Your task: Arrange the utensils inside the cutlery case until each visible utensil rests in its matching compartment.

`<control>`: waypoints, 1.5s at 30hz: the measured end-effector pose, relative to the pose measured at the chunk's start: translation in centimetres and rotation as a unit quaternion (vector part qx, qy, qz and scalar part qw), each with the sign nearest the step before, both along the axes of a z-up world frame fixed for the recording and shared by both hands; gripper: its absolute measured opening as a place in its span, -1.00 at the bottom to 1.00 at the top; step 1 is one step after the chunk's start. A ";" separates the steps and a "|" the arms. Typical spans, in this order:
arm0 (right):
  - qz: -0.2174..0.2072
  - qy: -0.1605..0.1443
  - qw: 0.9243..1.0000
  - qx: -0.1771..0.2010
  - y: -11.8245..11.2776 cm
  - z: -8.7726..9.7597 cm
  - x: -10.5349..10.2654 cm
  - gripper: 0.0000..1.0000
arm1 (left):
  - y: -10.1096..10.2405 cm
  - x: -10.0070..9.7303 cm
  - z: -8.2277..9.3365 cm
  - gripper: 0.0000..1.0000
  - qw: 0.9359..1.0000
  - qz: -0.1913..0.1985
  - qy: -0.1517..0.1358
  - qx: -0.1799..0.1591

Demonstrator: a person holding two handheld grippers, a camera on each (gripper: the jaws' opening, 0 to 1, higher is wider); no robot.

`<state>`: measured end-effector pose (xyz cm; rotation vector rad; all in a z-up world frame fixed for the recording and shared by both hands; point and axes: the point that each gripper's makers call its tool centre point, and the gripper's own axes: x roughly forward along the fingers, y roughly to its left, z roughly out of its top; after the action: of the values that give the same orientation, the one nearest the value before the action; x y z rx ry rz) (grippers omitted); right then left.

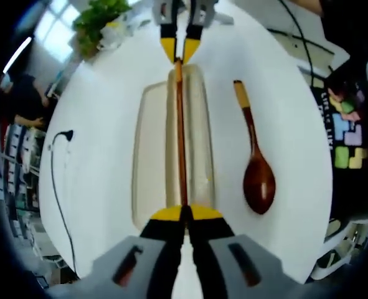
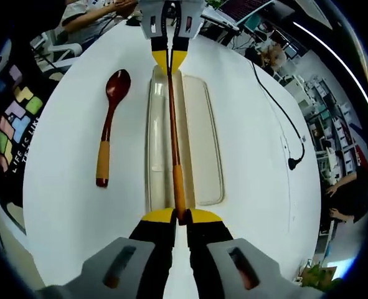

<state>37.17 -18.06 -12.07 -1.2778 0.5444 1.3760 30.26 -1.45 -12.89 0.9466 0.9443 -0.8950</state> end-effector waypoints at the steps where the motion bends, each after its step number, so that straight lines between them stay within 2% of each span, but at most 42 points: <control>1: 0.002 -0.001 1.000 -0.003 0.0 -0.2 -0.1 -0.90 | 0.0 0.0 -0.2 -0.97 1.000 0.000 0.002 0.001; 8: 0.001 0.025 1.000 0.000 0.4 -0.9 -0.5 -0.89 | 0.5 -0.5 -0.9 -0.97 1.000 0.000 0.029 0.008; 13: 0.000 0.043 0.999 0.007 0.6 -1.1 -1.0 -0.90 | 0.7 -0.6 -0.7 -0.96 1.000 0.001 0.024 0.011; 18: 0.003 0.041 0.999 0.001 0.5 -1.2 -0.8 -0.90 | 0.4 -0.4 -0.6 -0.96 1.000 0.005 0.027 -0.003; 26: 0.005 0.046 0.999 0.004 0.6 -0.9 -1.1 -0.90 | 0.4 -0.6 -0.9 -0.96 0.999 -0.003 0.035 0.002; 32: -0.014 0.050 0.998 0.033 0.5 0.1 -0.8 -0.90 | 0.4 -0.7 -1.1 -0.95 0.999 -0.007 0.039 0.001; 37: -0.024 0.047 0.997 0.052 0.1 0.6 -0.7 -0.90 | 0.5 -0.5 -0.6 -0.93 1.000 -0.010 0.028 0.006; 45: -0.054 0.067 0.989 0.119 0.3 1.5 -0.4 -0.90 | 0.5 -0.1 0.8 -0.93 1.000 0.009 -0.001 -0.020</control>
<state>36.77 -17.78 -10.55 -0.9564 0.5167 1.3976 30.16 -0.96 -12.06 0.9026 0.9293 -0.8946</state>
